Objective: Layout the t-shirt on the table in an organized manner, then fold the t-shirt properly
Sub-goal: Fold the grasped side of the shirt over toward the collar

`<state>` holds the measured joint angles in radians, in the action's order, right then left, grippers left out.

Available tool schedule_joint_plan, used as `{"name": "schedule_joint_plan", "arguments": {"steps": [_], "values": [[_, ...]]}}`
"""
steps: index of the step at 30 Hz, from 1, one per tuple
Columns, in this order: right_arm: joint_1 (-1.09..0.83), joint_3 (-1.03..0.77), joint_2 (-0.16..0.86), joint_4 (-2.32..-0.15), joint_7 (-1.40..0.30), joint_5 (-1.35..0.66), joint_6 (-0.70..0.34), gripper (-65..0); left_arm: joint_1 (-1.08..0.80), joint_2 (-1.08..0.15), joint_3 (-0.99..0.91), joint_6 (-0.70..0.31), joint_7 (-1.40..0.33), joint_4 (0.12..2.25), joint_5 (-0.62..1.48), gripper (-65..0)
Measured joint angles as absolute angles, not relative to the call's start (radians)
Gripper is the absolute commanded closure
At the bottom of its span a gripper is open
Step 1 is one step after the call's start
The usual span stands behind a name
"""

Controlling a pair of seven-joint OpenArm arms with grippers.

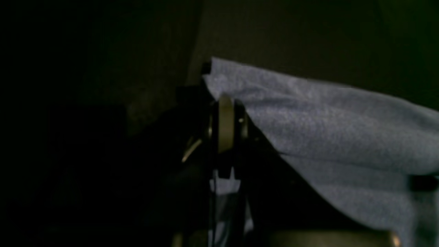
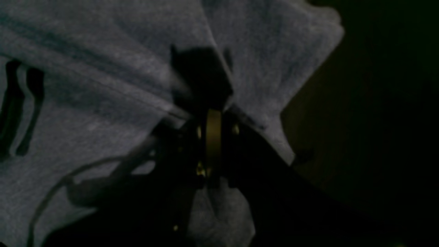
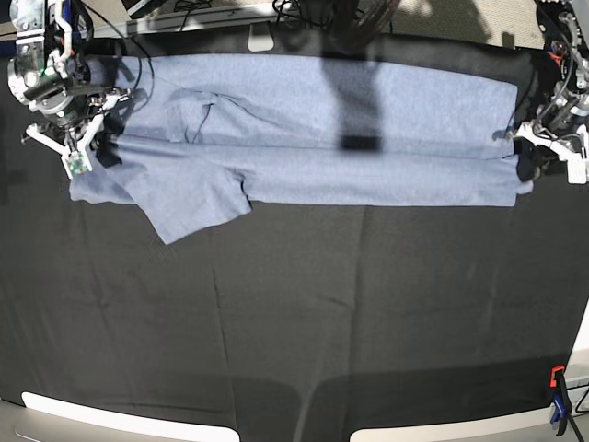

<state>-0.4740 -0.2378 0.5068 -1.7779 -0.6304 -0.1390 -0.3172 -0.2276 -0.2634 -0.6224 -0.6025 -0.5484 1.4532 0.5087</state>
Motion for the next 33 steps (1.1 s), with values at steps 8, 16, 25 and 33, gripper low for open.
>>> {"name": "schedule_joint_plan", "arguments": {"steps": [8, 16, 25, 33], "values": [[-0.435, -0.239, 0.513, -1.778, -0.763, -0.189, -0.31, -30.1, -0.233, -0.282, -0.622, -0.603, -0.578, 1.453, 0.429, -27.2], [-0.233, -0.239, 0.508, -1.777, -0.797, -0.41, -0.31, -30.1, -0.233, -0.335, -0.623, -0.603, -0.577, 1.453, 0.43, -27.4], [0.055, -0.11, 0.428, -1.615, -0.843, -0.439, -0.311, -30.1, -0.233, -0.33, -0.623, -0.603, -0.577, 1.453, 0.49, -27.3], [0.122, -0.065, 0.413, -1.579, -0.984, -0.389, -0.427, -29.9, -0.233, -0.33, -0.623, -0.603, -0.577, 1.453, 0.49, -27.3]]}}
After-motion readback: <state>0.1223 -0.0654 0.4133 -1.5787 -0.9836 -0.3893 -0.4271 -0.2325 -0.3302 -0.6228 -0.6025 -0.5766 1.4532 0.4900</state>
